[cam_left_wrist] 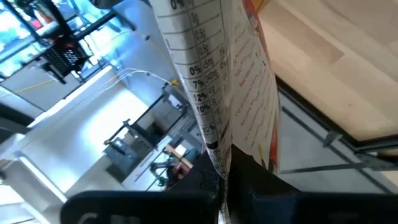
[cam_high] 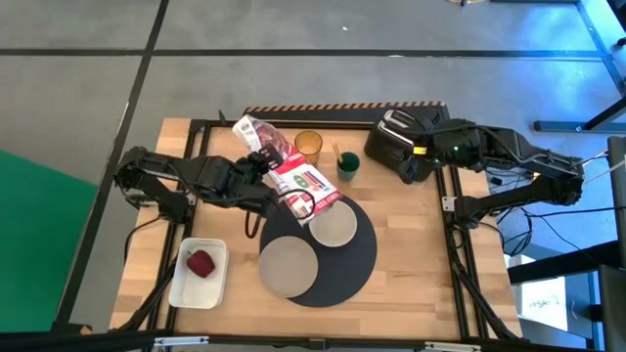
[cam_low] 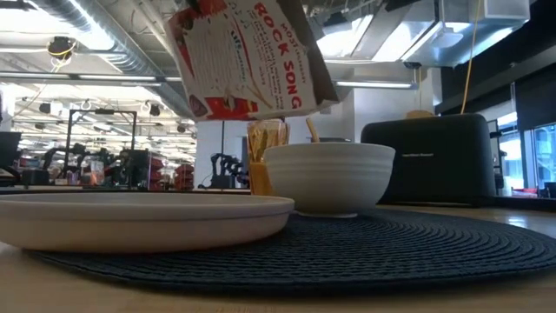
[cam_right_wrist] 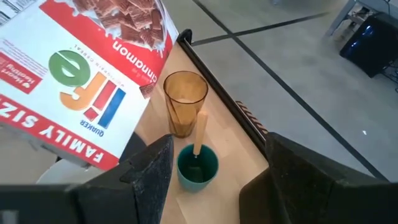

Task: Arrange a breakfast setting
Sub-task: Pour the cereal from the cereal box into the white bowl

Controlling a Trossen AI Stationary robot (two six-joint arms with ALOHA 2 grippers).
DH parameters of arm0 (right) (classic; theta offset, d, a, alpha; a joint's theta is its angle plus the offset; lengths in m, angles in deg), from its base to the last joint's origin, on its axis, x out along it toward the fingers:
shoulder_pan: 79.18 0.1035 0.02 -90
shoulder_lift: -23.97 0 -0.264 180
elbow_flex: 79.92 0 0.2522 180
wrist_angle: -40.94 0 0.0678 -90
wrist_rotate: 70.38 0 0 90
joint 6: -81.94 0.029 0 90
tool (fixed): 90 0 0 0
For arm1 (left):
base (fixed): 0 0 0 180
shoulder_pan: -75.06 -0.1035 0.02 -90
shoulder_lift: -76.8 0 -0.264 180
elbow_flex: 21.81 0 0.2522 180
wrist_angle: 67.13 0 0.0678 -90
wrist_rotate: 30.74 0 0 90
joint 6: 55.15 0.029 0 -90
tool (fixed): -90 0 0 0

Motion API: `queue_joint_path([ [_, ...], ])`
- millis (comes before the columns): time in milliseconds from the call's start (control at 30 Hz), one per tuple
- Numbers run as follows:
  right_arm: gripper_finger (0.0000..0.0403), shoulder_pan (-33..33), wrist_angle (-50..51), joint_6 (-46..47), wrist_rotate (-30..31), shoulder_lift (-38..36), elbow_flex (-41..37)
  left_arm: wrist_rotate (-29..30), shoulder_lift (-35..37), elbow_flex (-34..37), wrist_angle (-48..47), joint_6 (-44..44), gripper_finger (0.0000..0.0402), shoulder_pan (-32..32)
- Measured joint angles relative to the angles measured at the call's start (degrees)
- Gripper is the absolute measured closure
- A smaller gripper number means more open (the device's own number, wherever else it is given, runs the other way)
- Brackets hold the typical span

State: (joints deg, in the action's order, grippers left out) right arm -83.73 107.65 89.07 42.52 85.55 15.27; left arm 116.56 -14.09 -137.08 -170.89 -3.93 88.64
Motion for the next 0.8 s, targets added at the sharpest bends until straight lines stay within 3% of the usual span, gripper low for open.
queue_joint_path([
  [533, 0.0158, 0.0, 0.0, -0.1, -1.5, 0.0, 0.0, 9.4, 0.8, 0.1, 0.0, 2.8, 0.0401, 4.0],
  [800, 0.0158, 0.0, 0.0, -0.1, -1.5, 0.0, 0.0, 8.6, 1.0, 0.1, 0.0, 4.9, 0.0401, 6.7],
])
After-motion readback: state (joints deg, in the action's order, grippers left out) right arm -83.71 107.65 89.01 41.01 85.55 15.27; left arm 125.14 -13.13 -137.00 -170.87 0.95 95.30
